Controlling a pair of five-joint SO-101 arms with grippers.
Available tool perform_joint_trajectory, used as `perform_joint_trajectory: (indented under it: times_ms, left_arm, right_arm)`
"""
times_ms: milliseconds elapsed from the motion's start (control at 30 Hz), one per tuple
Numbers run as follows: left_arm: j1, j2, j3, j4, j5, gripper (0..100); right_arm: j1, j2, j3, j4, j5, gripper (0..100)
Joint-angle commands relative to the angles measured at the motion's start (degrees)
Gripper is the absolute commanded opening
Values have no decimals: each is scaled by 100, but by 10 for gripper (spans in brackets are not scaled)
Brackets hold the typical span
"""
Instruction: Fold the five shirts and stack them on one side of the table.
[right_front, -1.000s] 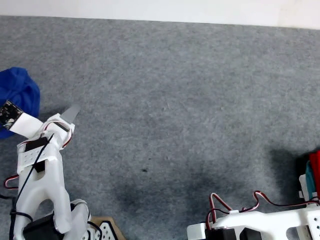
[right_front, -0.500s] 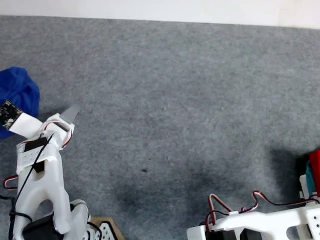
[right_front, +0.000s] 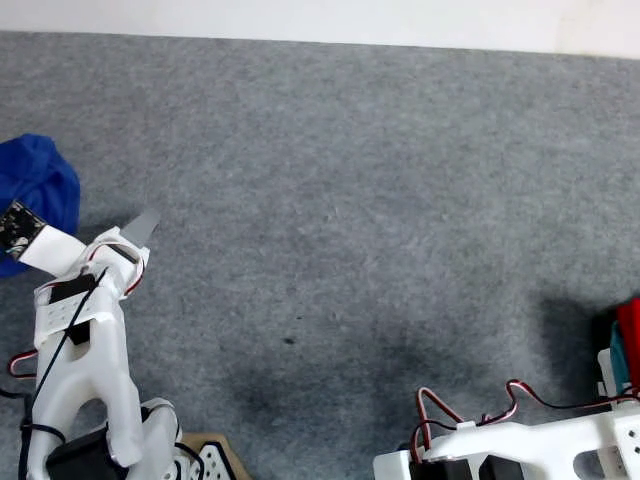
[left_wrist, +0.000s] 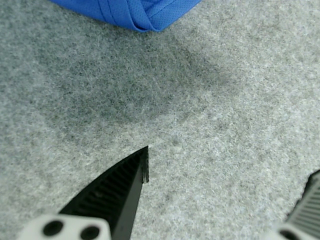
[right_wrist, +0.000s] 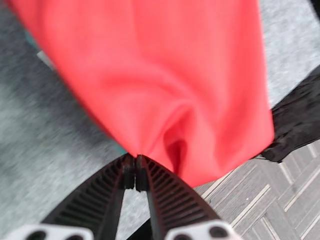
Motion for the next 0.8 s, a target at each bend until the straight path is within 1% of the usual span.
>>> perform_joint_trajectory:
  times_ms: [0,100,200,333,467,500,600,667,700,767]
  left_arm:
    - [75,-180,-22,-97,35,457]
    - [75,-180,-22,-97,35,457]
    - [75,-180,-22,-97,35,457]
    - [75,-180,-22,-97,35,457]
    - [75,-180,-22,-97,35,457]
    - [75,-180,-22,-97,35,457]
    - [75,-180,-22,-97,35,457]
    - [75,-180,-22,-97,35,457]
    - [75,-180,-22,-97,35,457]
    - [75,-180,-22,-97,35,457]
  right_arm:
    - [-347,-171,-356,637,62,7]
    - [-681,-171,-347,1112,62,7]
    - [-901,-171,-391,1341,53,7]
    - [-901,-171,-391,1182,-97,7]
    - [-875,-171,-338,954,-70,19]
    - [-857,-171,-338,954,-70,46]
    - [-699,-171,-382,971,-35,193]
    - [-673,-171,-382,998,220,265]
    - [-673,-171,-365,1015,290,272]
    - [-716,-171,-374,1015,202,256]
